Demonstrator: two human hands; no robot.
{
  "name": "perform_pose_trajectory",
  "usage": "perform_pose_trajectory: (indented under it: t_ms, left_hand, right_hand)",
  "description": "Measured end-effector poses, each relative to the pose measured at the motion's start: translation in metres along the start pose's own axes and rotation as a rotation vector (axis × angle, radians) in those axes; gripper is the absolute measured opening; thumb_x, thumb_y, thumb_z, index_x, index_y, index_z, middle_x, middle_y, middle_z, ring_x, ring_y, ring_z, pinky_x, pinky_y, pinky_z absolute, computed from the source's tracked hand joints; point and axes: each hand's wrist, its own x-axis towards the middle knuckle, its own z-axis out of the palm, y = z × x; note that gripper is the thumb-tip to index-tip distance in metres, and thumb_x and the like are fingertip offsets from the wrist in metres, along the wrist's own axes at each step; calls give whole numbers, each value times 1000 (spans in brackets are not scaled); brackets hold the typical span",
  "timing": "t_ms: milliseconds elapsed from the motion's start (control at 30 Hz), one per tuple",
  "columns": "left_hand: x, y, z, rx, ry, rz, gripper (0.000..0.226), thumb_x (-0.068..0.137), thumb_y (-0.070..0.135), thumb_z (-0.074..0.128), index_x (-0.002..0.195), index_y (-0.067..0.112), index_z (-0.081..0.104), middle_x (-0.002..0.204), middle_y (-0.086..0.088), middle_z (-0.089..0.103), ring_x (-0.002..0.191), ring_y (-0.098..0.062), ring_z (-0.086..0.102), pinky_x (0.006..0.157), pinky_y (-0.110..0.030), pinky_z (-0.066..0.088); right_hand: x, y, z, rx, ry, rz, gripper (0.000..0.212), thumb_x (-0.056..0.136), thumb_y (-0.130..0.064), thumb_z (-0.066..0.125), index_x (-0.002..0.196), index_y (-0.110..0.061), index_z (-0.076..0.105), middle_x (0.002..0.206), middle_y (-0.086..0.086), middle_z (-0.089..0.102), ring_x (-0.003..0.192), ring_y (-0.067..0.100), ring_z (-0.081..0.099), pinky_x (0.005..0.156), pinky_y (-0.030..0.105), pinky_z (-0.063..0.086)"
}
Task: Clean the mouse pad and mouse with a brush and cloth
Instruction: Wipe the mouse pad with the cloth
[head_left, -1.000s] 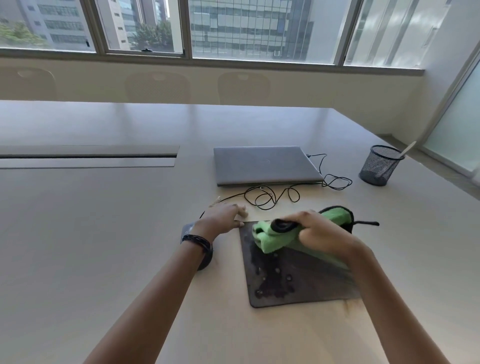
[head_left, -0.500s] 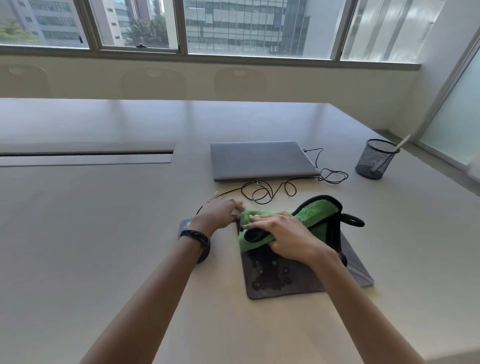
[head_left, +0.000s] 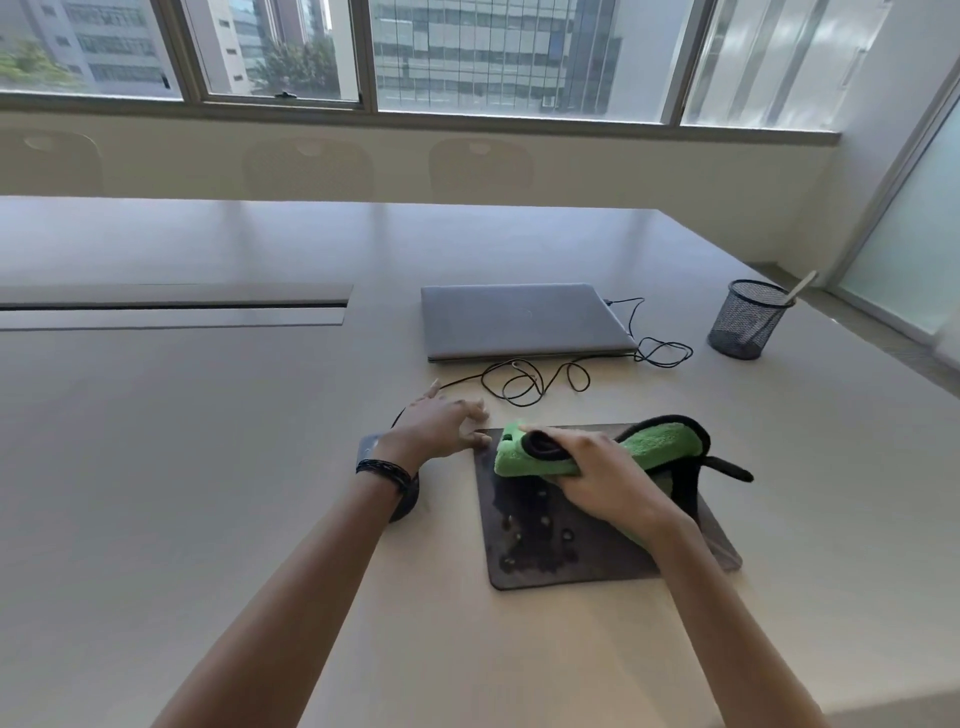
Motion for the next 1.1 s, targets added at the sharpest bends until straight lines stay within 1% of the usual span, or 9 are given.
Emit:
perform_pose_trajectory:
  t_ms: [333,433,500,600,667,733,867,1033,1100]
  left_hand:
    - [2,2,0,5,17,-9,52,92,45,49,138,22,43,149,8,36,139,-14,30,117,-33,-7]
    - [2,2,0,12,26,-7,50,92,45,49,136,23,46,148,8,39,138,-12,32,116,-33,-7]
    - [2,2,-1,17,28,-6,49,92,46,48,135,23,46,147,8,40,137,-12,33,116,-32,-7]
    - [1,3,-1,26,19,-9,49,92,46,48,135,23,46,147,7,40,137,-13,34,116,-33,-7]
    - [1,3,0,35,18,-11,50,92,46,46,137,23,44,147,6,40,137,-14,34,117,-34,-7]
    - [0,4,1,40,20,-10,50,93,46,45,137,23,43,147,6,40,137,-15,33,118,-34,-7]
    - [1,3,1,33,22,-12,50,93,45,46,137,22,44,146,5,41,136,-15,35,117,-35,-7]
    - [0,3,3,47,15,-10,50,93,45,45,138,22,42,149,5,37,137,-17,33,117,-36,-7]
    - [0,4,3,51,14,-11,49,93,44,45,138,22,43,149,5,37,138,-17,33,116,-37,-8]
  right_hand:
    - [-18,0,-12,79,-259,-135,62,71,11,50,121,-23,62,128,-10,59,123,2,50,104,27,40]
    - [-22,-3,-24,68,-430,-152,48,79,2,55,117,-25,65,118,-7,67,112,4,58,96,25,45]
    - [-25,-6,-33,48,-525,-159,32,82,-11,62,109,-27,68,99,-8,72,89,1,62,77,20,47]
    - [-23,-16,-33,157,-361,-176,25,83,-30,67,107,-23,67,96,-8,72,85,1,64,74,21,49]
    - [-18,-21,-22,188,-185,-155,35,84,-24,66,119,-22,62,112,-5,69,101,7,63,89,21,47]
    - [-15,-24,-8,111,-127,-113,42,85,-18,65,125,-27,56,112,-1,68,102,14,63,89,28,47]
    - [-17,-23,-2,-48,-189,-134,47,84,-12,59,126,-33,54,105,3,70,94,22,64,83,35,49]
    - [-24,-26,-18,-28,-393,-165,49,80,2,55,121,-24,62,124,-1,63,117,15,56,98,32,43]
    - [-26,-29,-26,-43,-507,-160,40,83,-2,58,117,-22,65,116,3,67,110,17,60,94,35,45]
